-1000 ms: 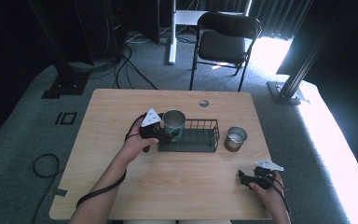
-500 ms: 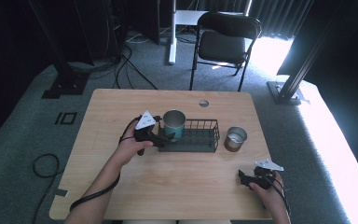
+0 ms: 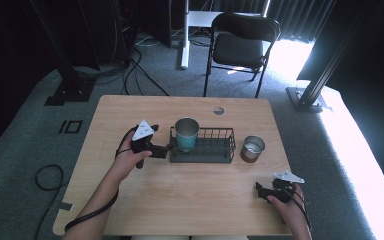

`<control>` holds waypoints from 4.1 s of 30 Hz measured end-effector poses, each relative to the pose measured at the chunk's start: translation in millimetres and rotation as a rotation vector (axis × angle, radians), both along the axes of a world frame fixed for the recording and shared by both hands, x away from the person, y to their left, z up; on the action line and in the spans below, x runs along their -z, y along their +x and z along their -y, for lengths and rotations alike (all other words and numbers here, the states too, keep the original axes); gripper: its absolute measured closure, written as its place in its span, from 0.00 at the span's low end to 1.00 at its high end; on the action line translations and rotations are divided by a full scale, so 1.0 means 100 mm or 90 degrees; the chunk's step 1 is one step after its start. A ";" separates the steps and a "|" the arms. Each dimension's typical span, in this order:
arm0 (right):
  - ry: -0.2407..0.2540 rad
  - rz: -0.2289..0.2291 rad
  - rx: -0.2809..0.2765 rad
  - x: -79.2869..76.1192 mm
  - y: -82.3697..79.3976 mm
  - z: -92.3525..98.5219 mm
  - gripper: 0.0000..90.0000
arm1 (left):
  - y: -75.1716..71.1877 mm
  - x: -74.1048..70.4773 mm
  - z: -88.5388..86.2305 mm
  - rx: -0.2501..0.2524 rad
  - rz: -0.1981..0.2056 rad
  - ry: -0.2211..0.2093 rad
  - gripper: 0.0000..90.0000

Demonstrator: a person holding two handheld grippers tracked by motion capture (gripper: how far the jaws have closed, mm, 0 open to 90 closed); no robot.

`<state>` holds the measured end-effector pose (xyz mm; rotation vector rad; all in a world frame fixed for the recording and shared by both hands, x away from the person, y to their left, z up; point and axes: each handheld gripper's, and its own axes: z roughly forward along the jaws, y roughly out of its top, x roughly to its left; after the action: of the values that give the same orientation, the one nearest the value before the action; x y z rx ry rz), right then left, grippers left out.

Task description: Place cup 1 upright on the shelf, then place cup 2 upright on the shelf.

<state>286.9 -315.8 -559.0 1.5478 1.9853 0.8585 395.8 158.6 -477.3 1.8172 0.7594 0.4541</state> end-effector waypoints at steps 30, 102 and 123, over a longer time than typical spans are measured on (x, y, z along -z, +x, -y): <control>0.000 0.000 0.000 0.00 0.00 0.00 0.13 | -0.38 0.28 -0.65 -0.045 -0.097 0.051 0.02; 0.000 0.000 -0.001 0.00 0.00 0.00 0.13 | -0.86 0.80 -1.39 -0.286 -0.217 0.184 0.02; -0.001 0.001 -0.001 0.00 0.09 -0.05 0.13 | -0.86 0.80 -1.38 -0.290 -0.217 0.183 0.02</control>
<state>295.4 -310.9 -558.9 1.5451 1.9865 0.8587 309.6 296.6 -557.4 2.0132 1.4194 0.5751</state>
